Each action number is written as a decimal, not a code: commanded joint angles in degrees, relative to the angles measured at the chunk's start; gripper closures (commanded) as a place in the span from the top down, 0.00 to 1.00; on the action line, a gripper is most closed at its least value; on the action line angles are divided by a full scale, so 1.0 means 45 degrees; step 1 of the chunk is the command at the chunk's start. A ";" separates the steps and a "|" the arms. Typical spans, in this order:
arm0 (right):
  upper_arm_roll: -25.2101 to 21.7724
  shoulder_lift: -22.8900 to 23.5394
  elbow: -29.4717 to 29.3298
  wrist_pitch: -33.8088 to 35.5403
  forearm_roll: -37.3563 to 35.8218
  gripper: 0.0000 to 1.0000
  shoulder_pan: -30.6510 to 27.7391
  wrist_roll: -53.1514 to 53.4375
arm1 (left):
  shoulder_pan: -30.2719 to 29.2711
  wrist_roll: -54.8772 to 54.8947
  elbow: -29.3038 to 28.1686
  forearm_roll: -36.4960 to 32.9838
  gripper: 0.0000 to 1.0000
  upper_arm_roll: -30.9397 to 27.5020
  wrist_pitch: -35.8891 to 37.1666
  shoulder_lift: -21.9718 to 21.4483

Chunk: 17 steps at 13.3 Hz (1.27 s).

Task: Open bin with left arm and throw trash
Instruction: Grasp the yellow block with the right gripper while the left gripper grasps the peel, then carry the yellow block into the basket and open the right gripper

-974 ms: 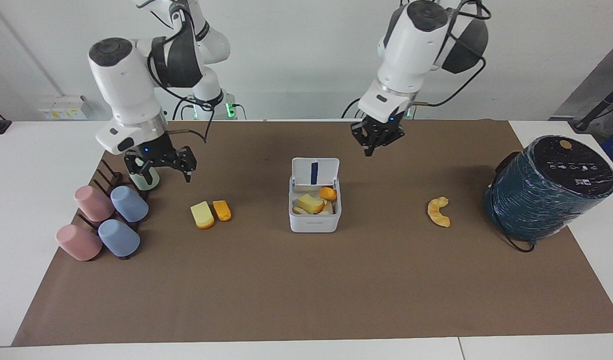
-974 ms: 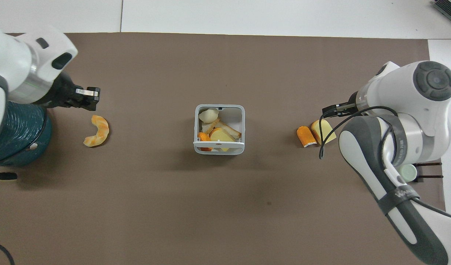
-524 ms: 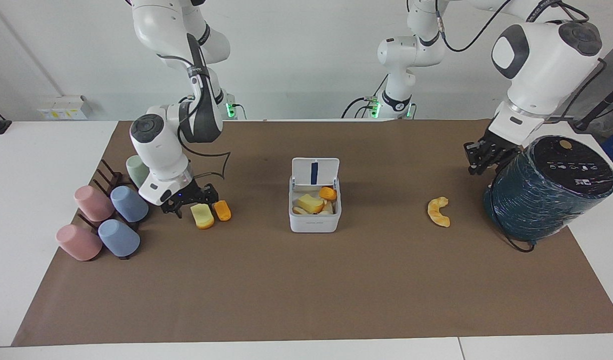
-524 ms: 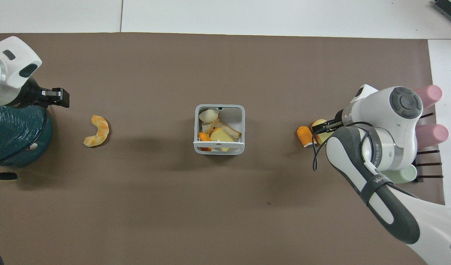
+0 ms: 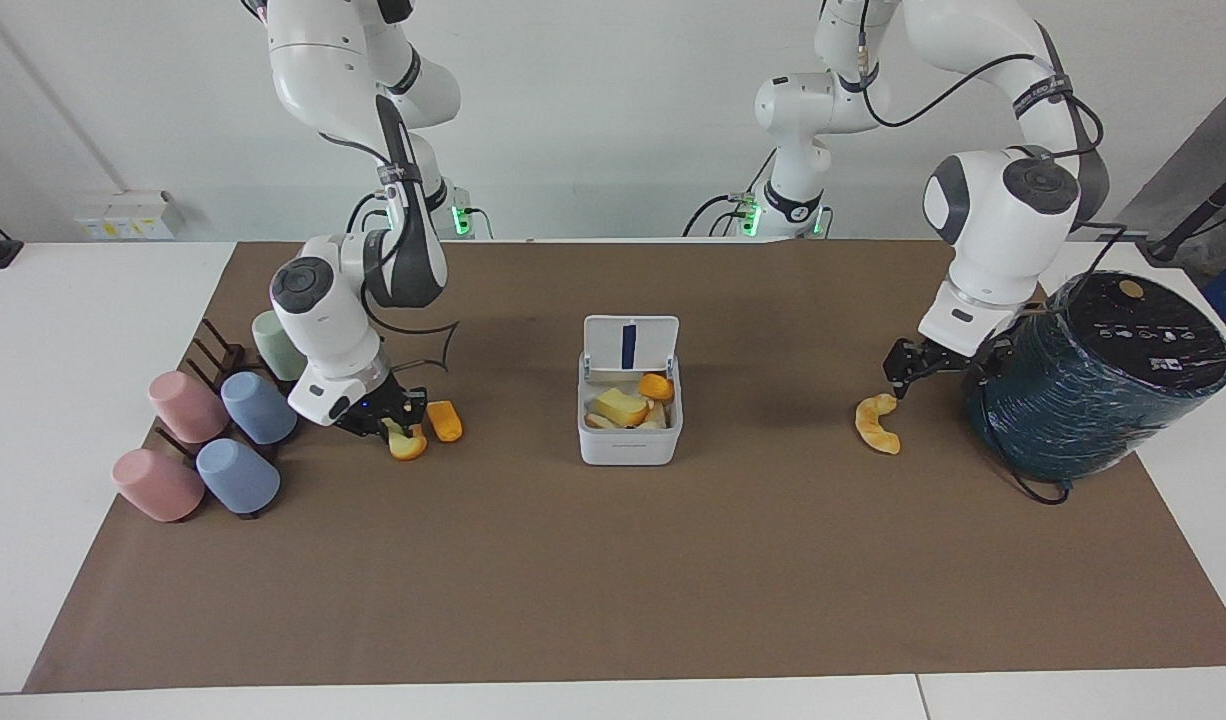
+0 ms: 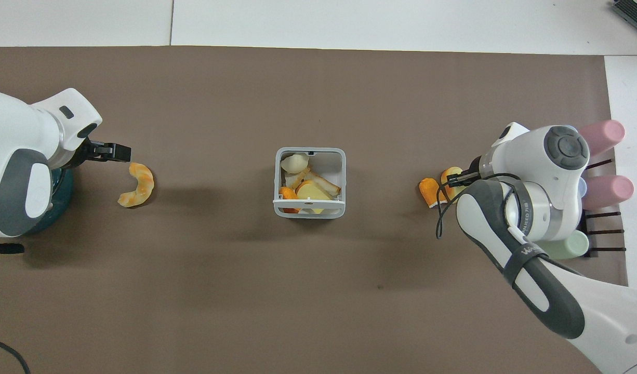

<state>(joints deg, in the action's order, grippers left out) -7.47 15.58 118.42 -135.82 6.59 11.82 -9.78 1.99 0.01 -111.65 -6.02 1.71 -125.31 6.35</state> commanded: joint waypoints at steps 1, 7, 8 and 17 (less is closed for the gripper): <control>0.0039 -0.0199 -0.0512 0.0606 0.0254 0.00 0.0030 0.0688 | 0.0123 0.0019 -0.0948 -0.0341 1.00 -0.0028 -0.0881 -0.0260; 0.1109 -0.0845 -0.3793 0.3678 0.0680 0.00 0.0049 0.3845 | 0.0203 0.0018 -0.2920 -0.0341 0.92 -0.0009 -0.3165 0.0365; 0.1558 -0.0787 -0.4009 0.3465 0.1225 0.00 0.0049 0.4646 | 0.0203 0.0018 -0.3020 -0.0341 0.91 -0.0009 -0.3362 0.0443; 0.2539 -0.0025 -0.3856 0.0553 0.4727 0.00 0.2177 0.6256 | 0.0319 0.0018 -0.3294 -0.0341 0.55 0.0011 -0.3793 0.0892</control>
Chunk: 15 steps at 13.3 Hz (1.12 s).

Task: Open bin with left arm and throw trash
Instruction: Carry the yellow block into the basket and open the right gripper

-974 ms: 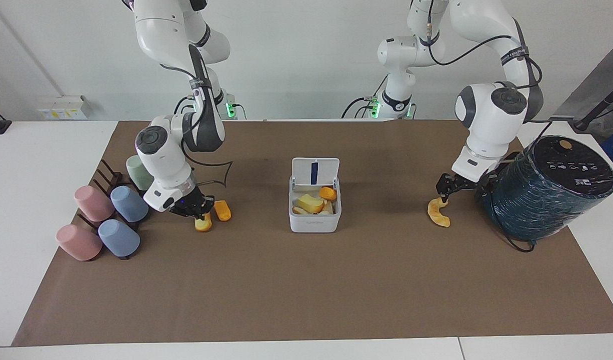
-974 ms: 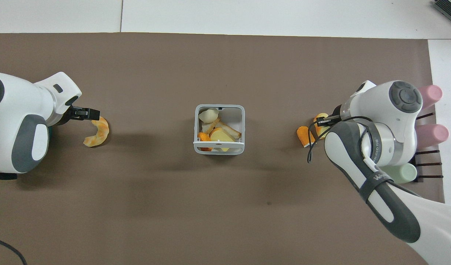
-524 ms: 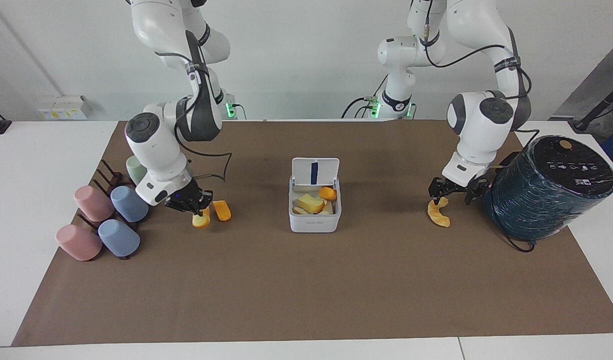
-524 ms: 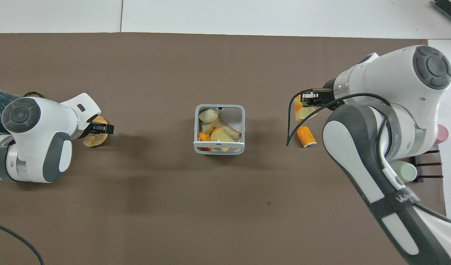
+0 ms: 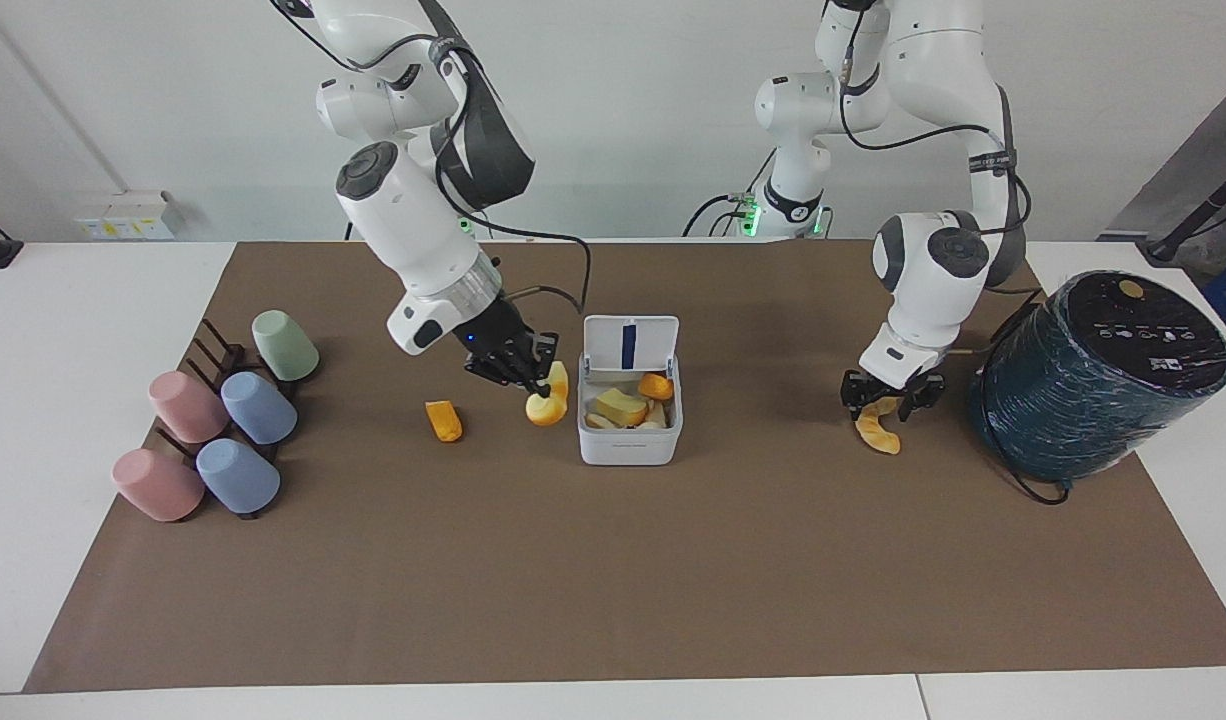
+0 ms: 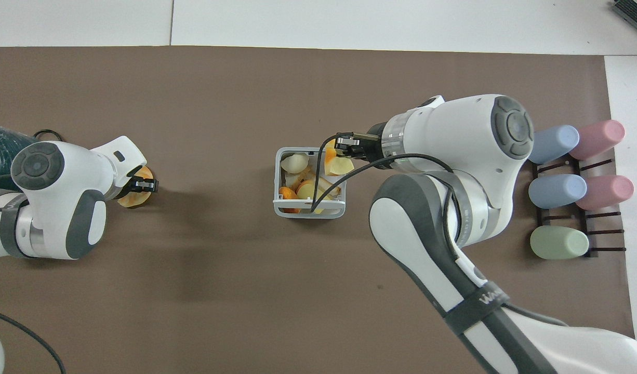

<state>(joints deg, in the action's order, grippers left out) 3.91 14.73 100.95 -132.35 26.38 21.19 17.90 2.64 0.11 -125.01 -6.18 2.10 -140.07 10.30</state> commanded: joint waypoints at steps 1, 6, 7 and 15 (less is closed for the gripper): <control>0.0011 0.0281 0.0086 -0.0256 0.0329 0.00 0.0308 0.0103 | 0.0176 -0.0025 -0.0364 -0.0307 0.53 -0.0077 -0.0534 0.0055; 0.0011 0.0477 0.0554 -0.0920 0.0349 0.32 0.0954 0.0591 | 0.0234 -0.0006 -0.0209 -0.0327 0.06 -0.0077 -0.0496 0.0134; -0.0009 0.0477 0.0556 -0.0824 0.0349 0.63 0.0935 0.0592 | 0.0389 -0.0006 0.0005 -0.0307 0.00 -0.0096 -0.0360 0.0153; -0.0146 -0.0205 0.0322 -0.0725 -0.1127 1.00 -0.0155 0.0262 | 0.1285 -0.1092 0.3965 -0.0171 0.00 -0.0018 0.3853 0.0426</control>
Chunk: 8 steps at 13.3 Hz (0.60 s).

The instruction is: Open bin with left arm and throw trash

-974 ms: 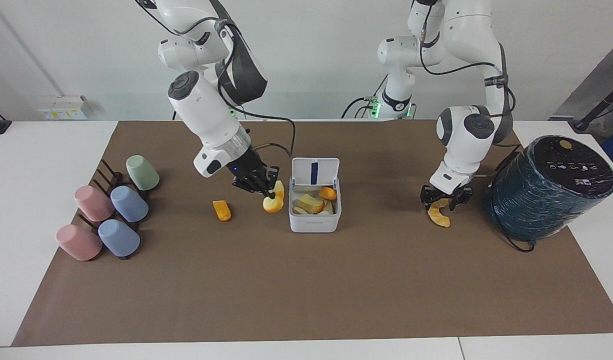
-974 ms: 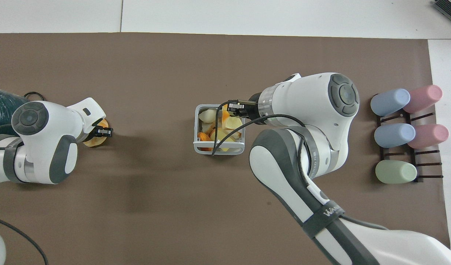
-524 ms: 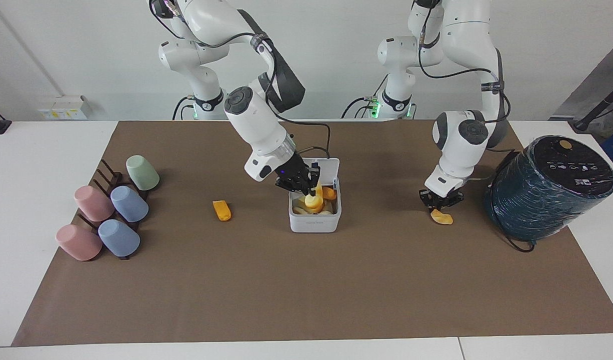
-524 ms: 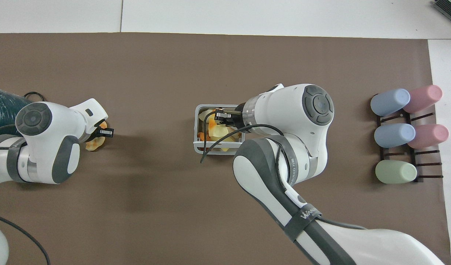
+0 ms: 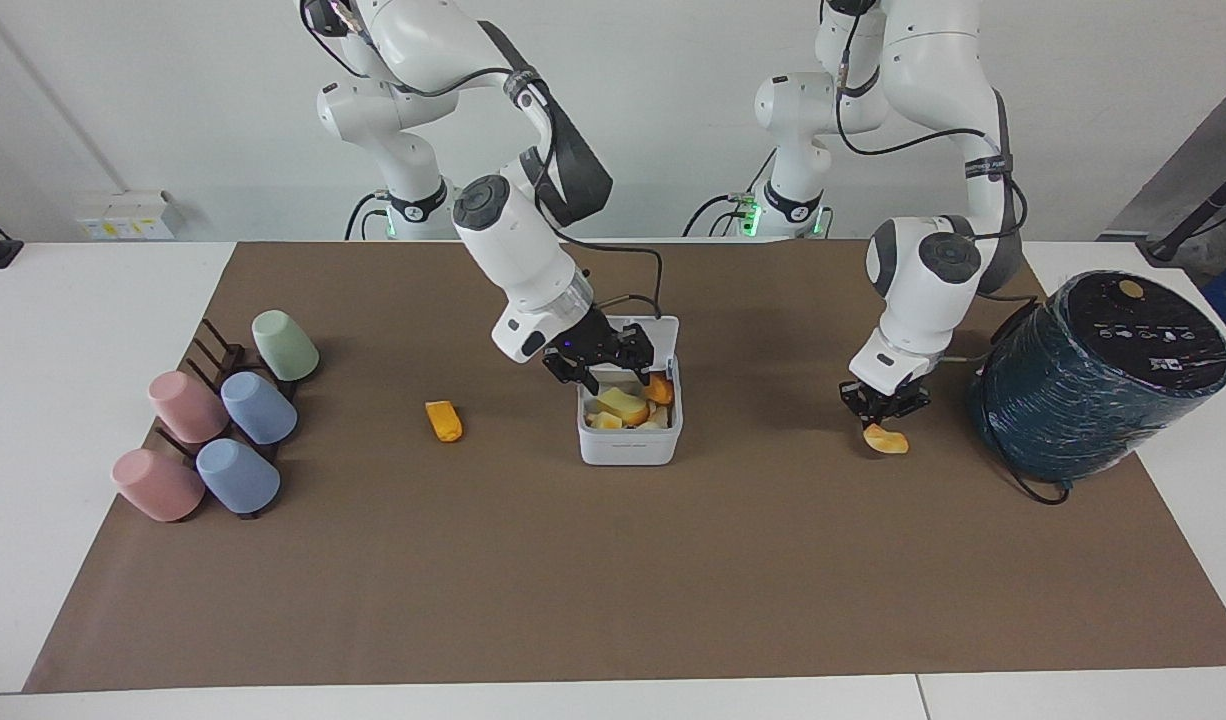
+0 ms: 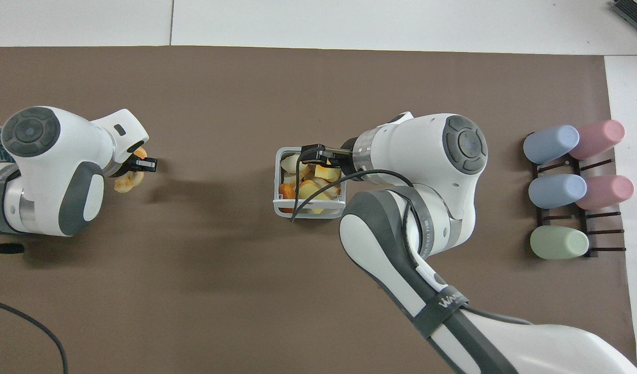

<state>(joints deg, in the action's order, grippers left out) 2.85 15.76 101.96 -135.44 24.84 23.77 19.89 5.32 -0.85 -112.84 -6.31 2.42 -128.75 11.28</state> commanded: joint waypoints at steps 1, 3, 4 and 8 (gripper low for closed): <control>0.0109 -0.0552 0.0096 0.0039 -0.1471 1.00 -0.1156 -0.0587 | 0.1234 -0.1929 0.1807 0.0169 0.00 -0.0089 0.1752 0.0266; 0.0090 -0.0690 0.0135 0.0622 -0.1926 1.00 -0.1938 -0.2222 | 0.2212 -0.3903 0.2940 0.1571 0.00 -0.0089 0.2087 0.0577; 0.0089 -0.0768 0.0271 0.0896 -0.1946 1.00 -0.2270 -0.3276 | 0.2603 -0.4763 0.3371 0.2003 0.00 -0.0108 0.2088 0.0791; 0.0089 -0.1392 0.1909 0.1407 -0.3640 1.00 -0.3249 -0.6873 | 0.4400 -0.8396 0.3571 0.2144 0.00 -0.0069 0.0707 0.0988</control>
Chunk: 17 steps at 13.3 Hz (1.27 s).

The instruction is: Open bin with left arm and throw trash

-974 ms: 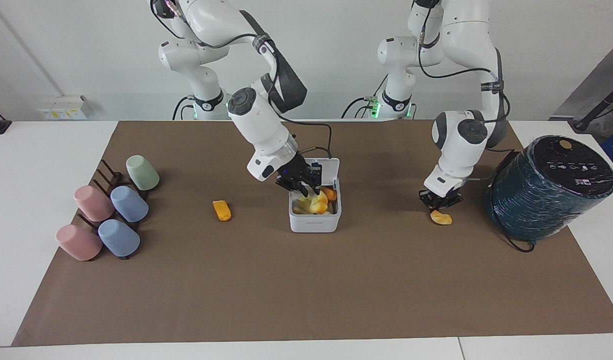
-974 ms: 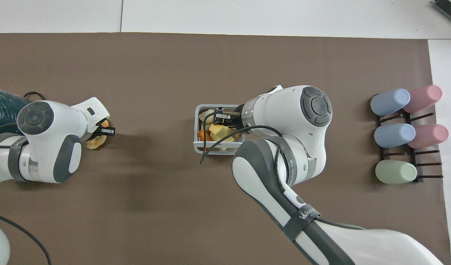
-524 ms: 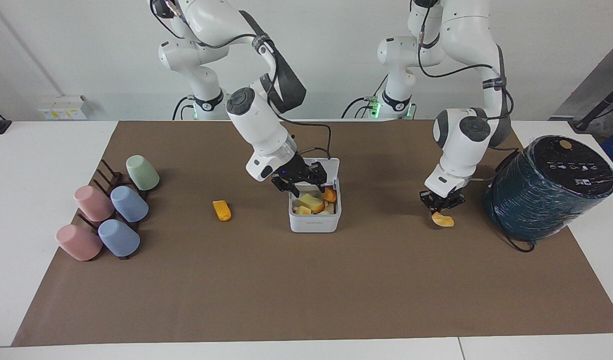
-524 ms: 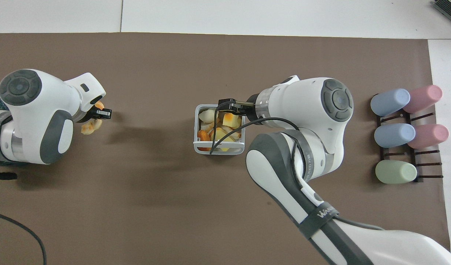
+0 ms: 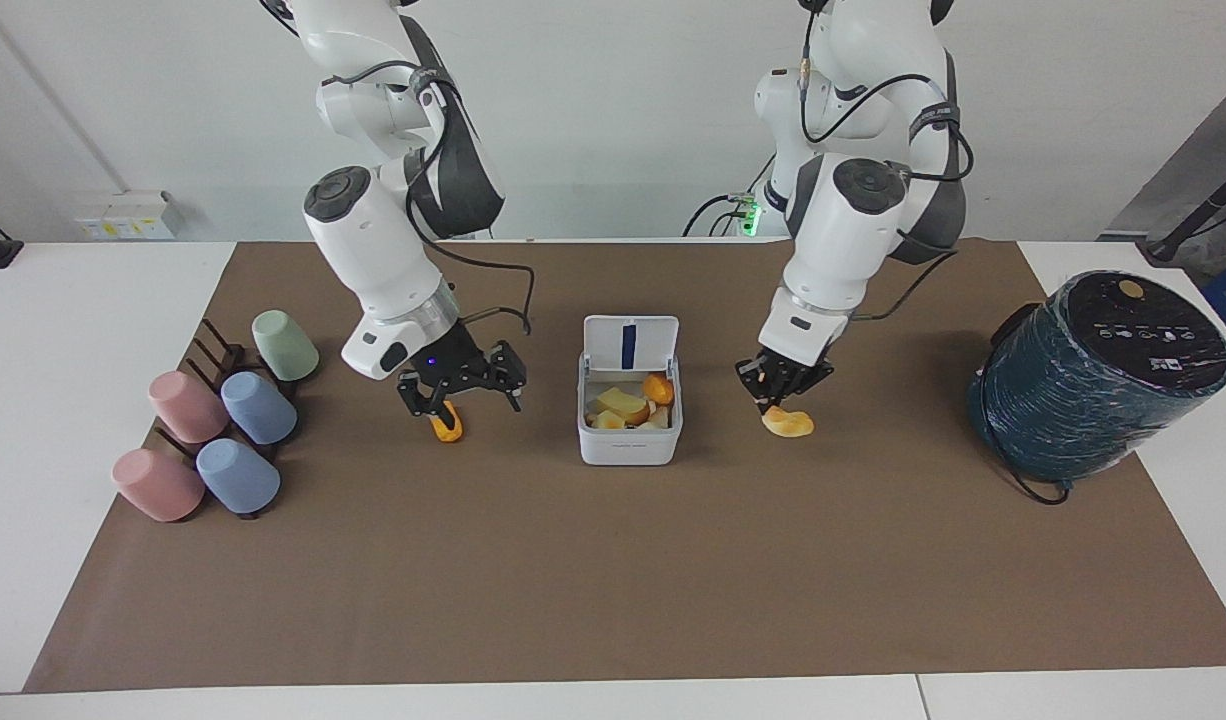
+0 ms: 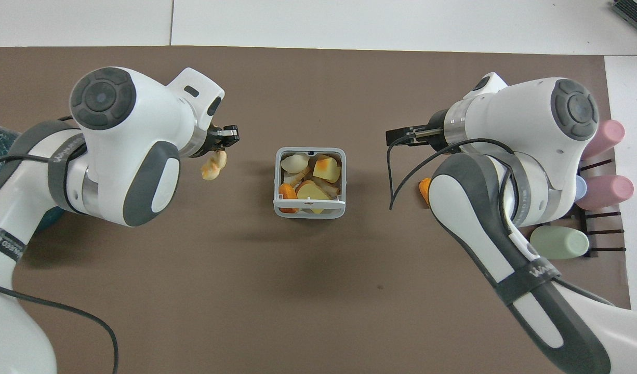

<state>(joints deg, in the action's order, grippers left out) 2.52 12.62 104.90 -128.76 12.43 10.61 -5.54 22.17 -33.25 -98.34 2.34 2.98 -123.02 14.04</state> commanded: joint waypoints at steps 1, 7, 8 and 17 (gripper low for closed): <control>0.0162 -0.0695 0.1588 -0.0097 -0.1293 1.00 -0.0519 -0.1867 | 0.1007 -0.1863 0.0330 0.0223 0.00 -0.0194 -0.1035 0.0395; 0.0182 -0.0578 0.3639 -0.1208 -0.1864 1.00 -0.0658 -0.3318 | 0.2162 -0.2651 0.0076 0.0965 0.00 -0.0194 -0.2425 0.0493; 0.0182 -0.0578 0.4009 -0.1501 -0.1883 1.00 -0.0658 -0.3319 | 0.2201 -0.2729 0.0056 0.0965 0.00 -0.0194 -0.2504 0.0493; 0.0182 0.0008 0.4326 -0.2402 -0.2313 0.01 -0.0638 -0.3280 | 0.2749 -0.3530 -0.0159 0.0965 0.51 -0.0194 -0.2251 0.0415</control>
<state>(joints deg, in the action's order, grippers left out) 3.14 12.56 123.79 -138.40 3.03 7.95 -19.59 33.79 -48.68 -98.54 5.89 2.93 -133.07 16.22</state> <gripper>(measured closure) 0.330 0.542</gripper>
